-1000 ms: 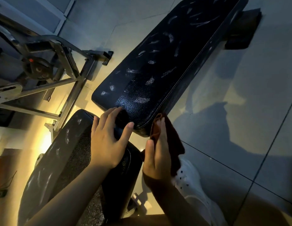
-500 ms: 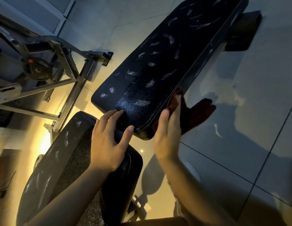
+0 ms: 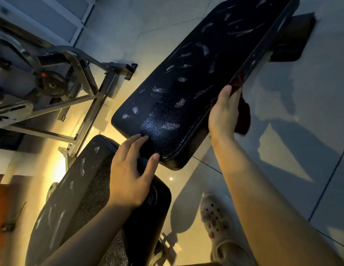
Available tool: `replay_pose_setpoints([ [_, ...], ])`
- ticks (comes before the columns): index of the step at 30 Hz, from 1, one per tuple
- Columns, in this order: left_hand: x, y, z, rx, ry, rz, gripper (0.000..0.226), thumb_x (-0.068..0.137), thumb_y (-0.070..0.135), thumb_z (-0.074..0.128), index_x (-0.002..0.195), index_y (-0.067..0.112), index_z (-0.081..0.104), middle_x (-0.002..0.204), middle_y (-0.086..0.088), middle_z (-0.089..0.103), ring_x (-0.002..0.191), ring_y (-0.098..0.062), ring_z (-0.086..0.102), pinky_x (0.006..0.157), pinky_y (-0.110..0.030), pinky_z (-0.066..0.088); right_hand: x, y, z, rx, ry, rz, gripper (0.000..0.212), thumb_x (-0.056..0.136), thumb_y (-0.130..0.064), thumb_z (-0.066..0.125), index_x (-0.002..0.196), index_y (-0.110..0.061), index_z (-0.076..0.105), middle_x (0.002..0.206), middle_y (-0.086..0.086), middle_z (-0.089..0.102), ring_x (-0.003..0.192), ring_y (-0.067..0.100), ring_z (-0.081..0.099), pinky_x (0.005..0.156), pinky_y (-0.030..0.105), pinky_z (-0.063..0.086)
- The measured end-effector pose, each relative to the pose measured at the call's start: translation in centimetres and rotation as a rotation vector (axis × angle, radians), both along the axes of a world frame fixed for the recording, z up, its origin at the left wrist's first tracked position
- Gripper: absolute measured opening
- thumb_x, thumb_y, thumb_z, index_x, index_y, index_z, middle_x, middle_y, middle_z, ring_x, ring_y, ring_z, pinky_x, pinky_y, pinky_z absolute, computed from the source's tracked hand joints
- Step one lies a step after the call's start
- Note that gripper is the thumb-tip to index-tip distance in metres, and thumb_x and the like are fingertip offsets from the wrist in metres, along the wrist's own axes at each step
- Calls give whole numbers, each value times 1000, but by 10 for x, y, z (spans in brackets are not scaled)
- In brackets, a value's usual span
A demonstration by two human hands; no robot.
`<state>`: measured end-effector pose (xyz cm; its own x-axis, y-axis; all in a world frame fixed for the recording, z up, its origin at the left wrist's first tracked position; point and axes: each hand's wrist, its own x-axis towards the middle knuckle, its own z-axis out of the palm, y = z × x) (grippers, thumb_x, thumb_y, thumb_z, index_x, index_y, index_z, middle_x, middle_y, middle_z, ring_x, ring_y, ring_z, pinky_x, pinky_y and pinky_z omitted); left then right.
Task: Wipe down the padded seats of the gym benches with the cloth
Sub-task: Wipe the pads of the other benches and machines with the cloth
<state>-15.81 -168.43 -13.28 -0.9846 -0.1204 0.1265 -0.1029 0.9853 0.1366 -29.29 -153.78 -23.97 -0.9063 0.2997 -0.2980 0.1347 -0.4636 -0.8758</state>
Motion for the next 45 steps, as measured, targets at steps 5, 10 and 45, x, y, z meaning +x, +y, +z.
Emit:
replay_pose_setpoints([
  [5, -1, 2, 0, 14, -16, 7, 63, 88, 61, 40, 135, 22, 53, 138, 6, 47, 130, -13, 41, 107, -35, 32, 51, -28, -5, -24, 121, 49, 70, 99, -48, 24, 156, -8, 14, 162, 7, 18, 149, 14, 16, 122, 42, 18],
  [10, 1, 2, 1, 10, -24, 9, 63, 88, 62, 40, 135, 23, 53, 139, 5, 47, 130, -12, 41, 105, -30, 30, 109, -54, 12, 0, 214, 71, 58, 100, -39, 29, 151, -19, 10, 162, 10, 15, 150, 16, 13, 121, 45, 18],
  [45, -59, 64, -39, -469, 97, -267, 56, 92, 50, 47, 140, 20, 48, 146, -5, 47, 142, -25, 34, 118, -51, 18, -115, 53, -42, -57, -90, -12, 61, 103, -42, 28, 156, -15, 14, 159, 5, 28, 144, 19, 29, 120, 40, 23],
])
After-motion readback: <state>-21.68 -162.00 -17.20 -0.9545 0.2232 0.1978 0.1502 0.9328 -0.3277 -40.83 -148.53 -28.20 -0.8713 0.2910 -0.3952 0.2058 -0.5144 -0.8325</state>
